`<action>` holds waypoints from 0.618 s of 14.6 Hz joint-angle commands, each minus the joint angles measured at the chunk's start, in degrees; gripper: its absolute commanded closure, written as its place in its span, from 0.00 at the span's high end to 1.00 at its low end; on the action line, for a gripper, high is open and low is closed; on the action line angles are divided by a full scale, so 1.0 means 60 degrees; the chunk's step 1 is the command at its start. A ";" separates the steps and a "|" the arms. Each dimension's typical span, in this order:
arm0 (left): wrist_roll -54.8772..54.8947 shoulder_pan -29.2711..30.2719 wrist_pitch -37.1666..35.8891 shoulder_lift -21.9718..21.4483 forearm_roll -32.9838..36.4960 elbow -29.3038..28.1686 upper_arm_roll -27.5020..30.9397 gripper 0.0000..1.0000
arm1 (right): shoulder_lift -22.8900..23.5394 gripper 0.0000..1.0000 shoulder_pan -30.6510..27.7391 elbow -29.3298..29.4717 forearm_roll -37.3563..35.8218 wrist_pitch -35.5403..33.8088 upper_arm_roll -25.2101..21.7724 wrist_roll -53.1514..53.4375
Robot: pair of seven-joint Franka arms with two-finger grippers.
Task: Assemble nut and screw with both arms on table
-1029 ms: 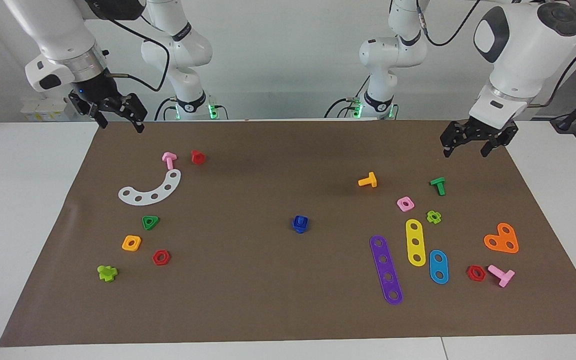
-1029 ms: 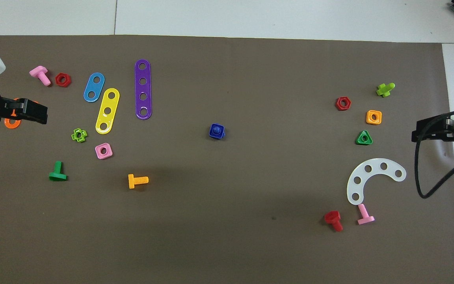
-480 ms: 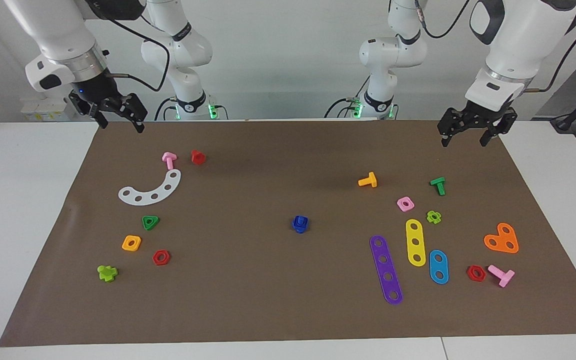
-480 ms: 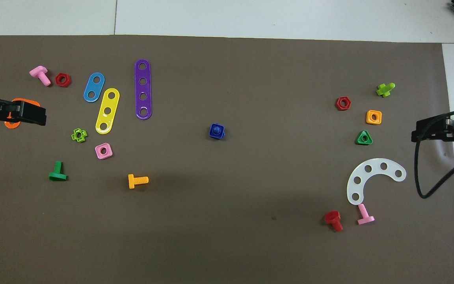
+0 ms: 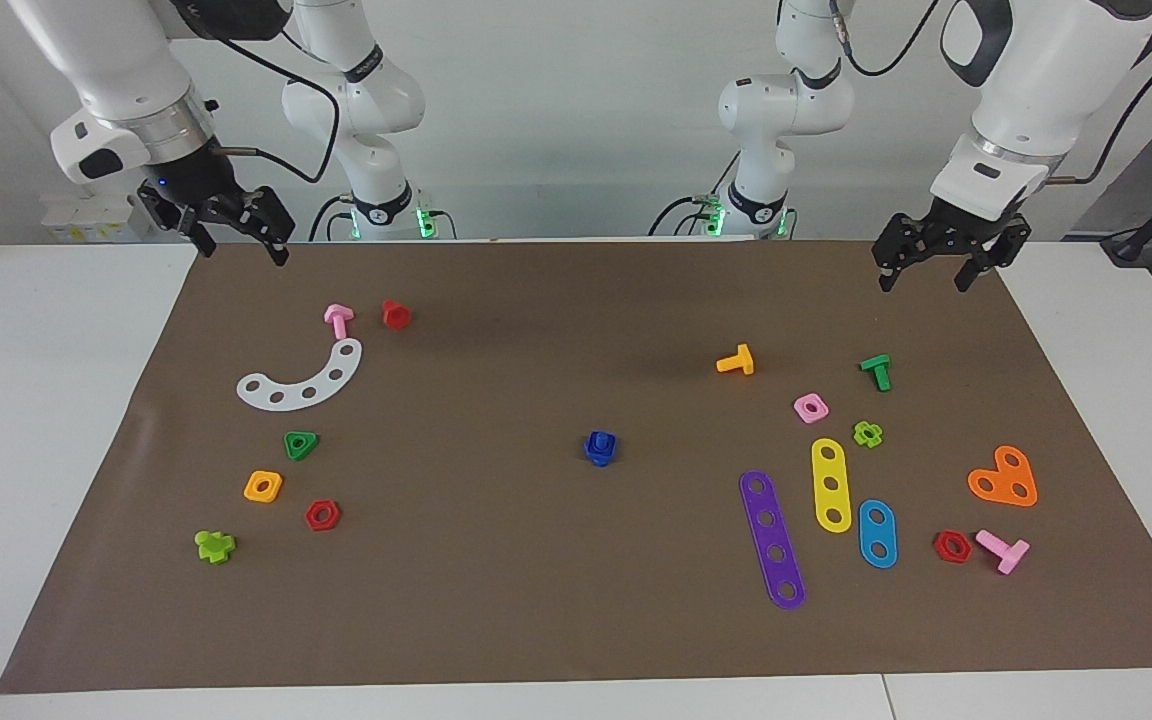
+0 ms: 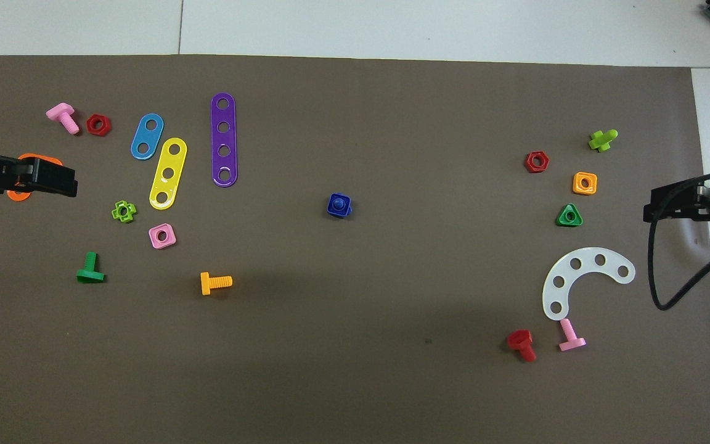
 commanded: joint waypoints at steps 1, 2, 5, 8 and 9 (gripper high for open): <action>-0.0006 0.0101 -0.0034 -0.0283 -0.0386 -0.0280 0.0079 1.00 | -0.0092 1.00 -0.0084 -0.0001 0.0148 -0.0139 0.0034 -0.0331; -0.0006 0.0101 -0.0034 -0.0283 -0.0386 -0.0280 0.0079 1.00 | -0.0092 1.00 -0.0084 -0.0001 0.0148 -0.0139 0.0034 -0.0331; 0.0081 0.0086 0.0009 -0.0283 -0.0328 -0.0280 0.0065 1.00 | -0.0106 1.00 -0.0084 -0.0001 0.0148 -0.0154 0.0034 -0.0331; 0.0038 0.0101 -0.0034 -0.0268 -0.0299 -0.0266 0.0079 1.00 | -0.0106 1.00 -0.0084 -0.0001 0.0133 -0.0140 0.0034 -0.0331; 0.0052 0.0101 -0.0048 -0.0283 -0.0284 -0.0266 0.0079 1.00 | -0.0092 1.00 -0.0084 -0.0001 0.0147 -0.0139 0.0034 -0.0331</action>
